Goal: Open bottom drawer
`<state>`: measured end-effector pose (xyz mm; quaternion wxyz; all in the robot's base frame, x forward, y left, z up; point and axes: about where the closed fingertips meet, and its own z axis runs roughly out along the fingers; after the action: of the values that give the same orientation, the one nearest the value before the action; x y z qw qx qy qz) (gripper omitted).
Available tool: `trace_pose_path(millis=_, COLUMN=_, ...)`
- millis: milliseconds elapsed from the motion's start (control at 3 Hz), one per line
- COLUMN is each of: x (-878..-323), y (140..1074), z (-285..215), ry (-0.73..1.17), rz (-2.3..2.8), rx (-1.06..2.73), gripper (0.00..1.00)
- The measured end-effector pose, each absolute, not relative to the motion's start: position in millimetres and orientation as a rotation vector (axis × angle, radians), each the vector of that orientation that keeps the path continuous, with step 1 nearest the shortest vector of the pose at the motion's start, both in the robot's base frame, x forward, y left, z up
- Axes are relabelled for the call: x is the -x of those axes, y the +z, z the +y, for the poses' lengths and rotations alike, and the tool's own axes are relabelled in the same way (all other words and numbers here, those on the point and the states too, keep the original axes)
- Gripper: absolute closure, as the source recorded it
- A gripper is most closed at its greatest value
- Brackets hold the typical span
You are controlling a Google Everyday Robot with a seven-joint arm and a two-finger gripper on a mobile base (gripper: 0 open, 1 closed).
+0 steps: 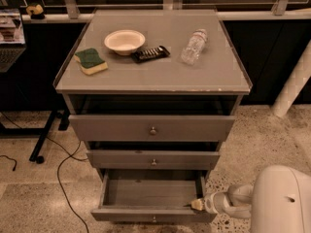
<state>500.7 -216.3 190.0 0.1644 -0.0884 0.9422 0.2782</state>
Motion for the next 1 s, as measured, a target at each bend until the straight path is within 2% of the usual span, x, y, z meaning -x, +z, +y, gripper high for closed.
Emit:
trace_pose_path(millis=333, x=-524.2, y=192.8, z=-204.9, ry=0.784, rz=2.643, rx=0.234, gripper=1.0)
trace_pose_path(millis=1000, x=-520.6, y=186.5, z=-201.0, ry=0.794, rz=2.665, rx=0.243, gripper=1.0)
